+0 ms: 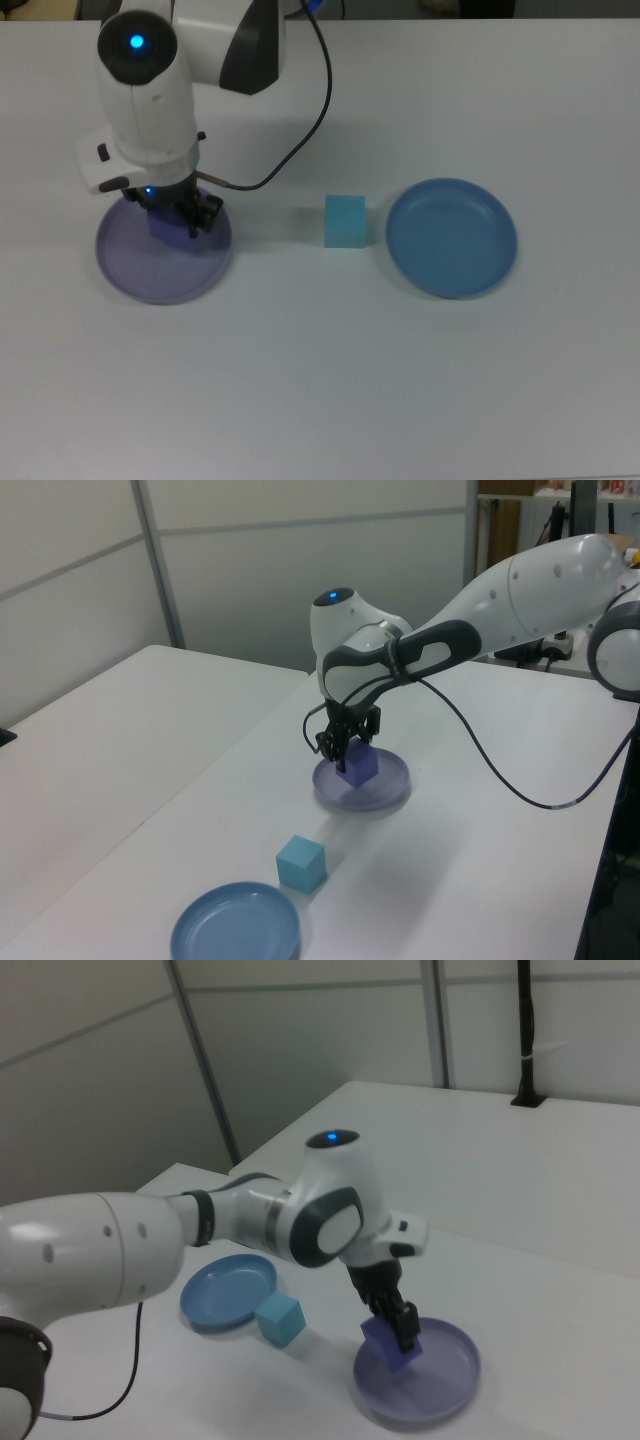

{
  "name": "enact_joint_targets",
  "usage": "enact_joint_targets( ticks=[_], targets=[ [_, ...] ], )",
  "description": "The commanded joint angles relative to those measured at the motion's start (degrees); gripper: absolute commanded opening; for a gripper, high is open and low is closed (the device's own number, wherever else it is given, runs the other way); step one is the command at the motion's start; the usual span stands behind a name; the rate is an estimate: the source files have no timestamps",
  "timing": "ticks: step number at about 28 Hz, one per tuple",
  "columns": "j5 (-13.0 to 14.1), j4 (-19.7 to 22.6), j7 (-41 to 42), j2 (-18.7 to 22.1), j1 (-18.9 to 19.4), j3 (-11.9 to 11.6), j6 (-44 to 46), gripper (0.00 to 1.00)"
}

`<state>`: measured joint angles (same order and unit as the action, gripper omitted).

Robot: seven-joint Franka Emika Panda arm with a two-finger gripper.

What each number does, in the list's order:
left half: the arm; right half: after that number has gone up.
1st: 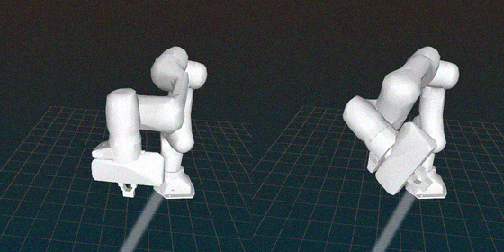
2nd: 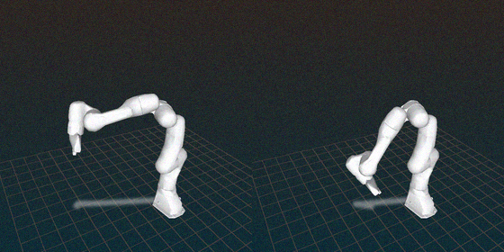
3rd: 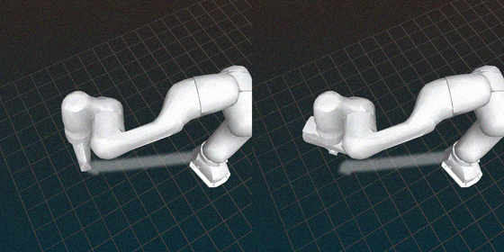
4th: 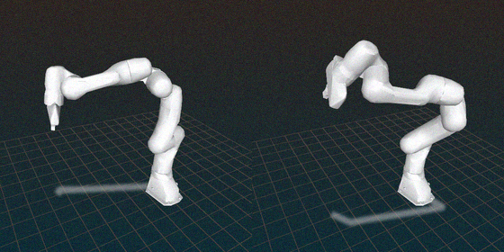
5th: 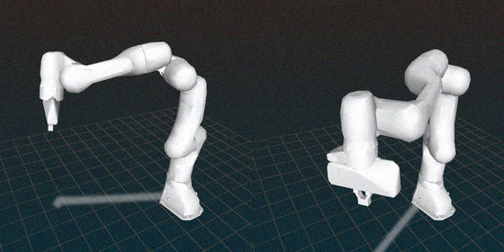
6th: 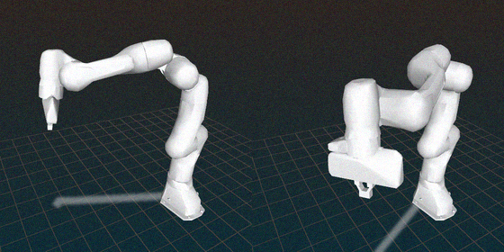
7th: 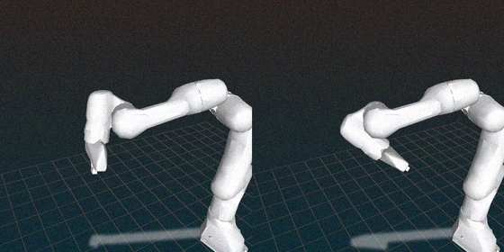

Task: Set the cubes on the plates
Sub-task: 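Lower the purple cube onto the lavender plate and open the gripper, then move the gripper to the light-blue cube and lower onto it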

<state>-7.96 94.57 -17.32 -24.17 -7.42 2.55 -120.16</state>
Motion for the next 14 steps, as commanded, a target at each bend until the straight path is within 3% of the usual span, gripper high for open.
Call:
enact_joint_targets(
  ticks=[1, 3, 14],
  targets=[
    [1.5, -0.5, 0.4, -1.7, -1.1, 0.0, -3.0, 0.47],
    [1.2, -0.5, 0.4, -1.6, -0.8, 0.0, -3.2, 1.00],
    [1.8, -1.2, 0.4, -0.3, -1.0, 0.3, -2.6, 1.00]
  ],
)
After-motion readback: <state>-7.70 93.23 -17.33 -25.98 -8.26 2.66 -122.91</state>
